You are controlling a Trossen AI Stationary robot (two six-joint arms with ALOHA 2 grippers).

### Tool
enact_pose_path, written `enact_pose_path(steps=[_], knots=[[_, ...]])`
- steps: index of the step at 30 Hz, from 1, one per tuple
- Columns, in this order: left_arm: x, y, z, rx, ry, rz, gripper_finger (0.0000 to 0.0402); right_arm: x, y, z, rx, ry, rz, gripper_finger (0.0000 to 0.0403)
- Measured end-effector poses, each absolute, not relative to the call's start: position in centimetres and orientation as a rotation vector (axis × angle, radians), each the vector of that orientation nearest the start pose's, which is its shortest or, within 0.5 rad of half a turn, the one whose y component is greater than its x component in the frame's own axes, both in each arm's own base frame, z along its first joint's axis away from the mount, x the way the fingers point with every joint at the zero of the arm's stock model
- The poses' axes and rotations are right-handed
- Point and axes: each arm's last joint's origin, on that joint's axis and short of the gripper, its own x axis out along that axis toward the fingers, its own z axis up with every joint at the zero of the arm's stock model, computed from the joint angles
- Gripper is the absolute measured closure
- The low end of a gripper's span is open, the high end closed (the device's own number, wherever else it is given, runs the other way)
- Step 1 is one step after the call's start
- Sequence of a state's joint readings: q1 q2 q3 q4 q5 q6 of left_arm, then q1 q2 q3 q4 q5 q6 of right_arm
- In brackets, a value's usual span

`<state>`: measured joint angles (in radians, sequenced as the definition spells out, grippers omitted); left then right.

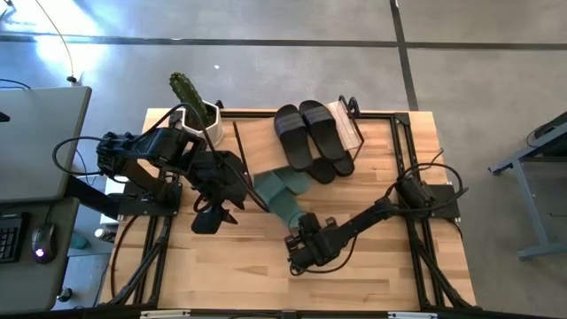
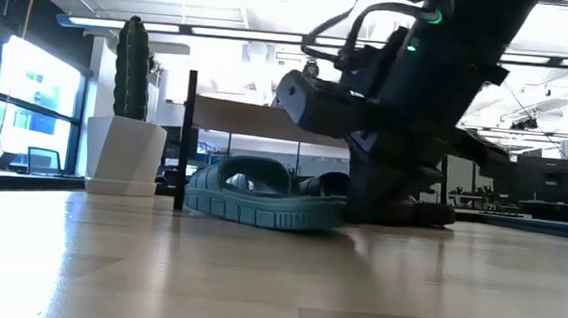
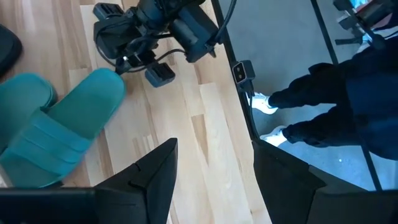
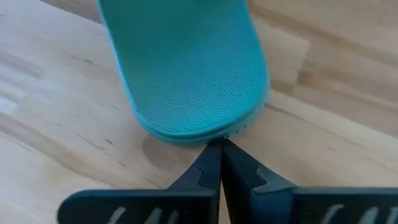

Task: Pick and place slides into the shelf
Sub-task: Put the green slipper under the shelf

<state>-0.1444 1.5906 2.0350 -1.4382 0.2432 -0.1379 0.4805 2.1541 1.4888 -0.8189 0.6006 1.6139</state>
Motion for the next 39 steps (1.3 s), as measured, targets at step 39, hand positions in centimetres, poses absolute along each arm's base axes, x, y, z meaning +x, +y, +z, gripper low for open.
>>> enact_pose_path(steps=[39], knots=[[26.9, -4.6, 44.7, -0.175, 1.022, -0.286, 0.0208, 41.8, 10.1, 13.8, 0.536, 0.811, -0.771, 0.0403]])
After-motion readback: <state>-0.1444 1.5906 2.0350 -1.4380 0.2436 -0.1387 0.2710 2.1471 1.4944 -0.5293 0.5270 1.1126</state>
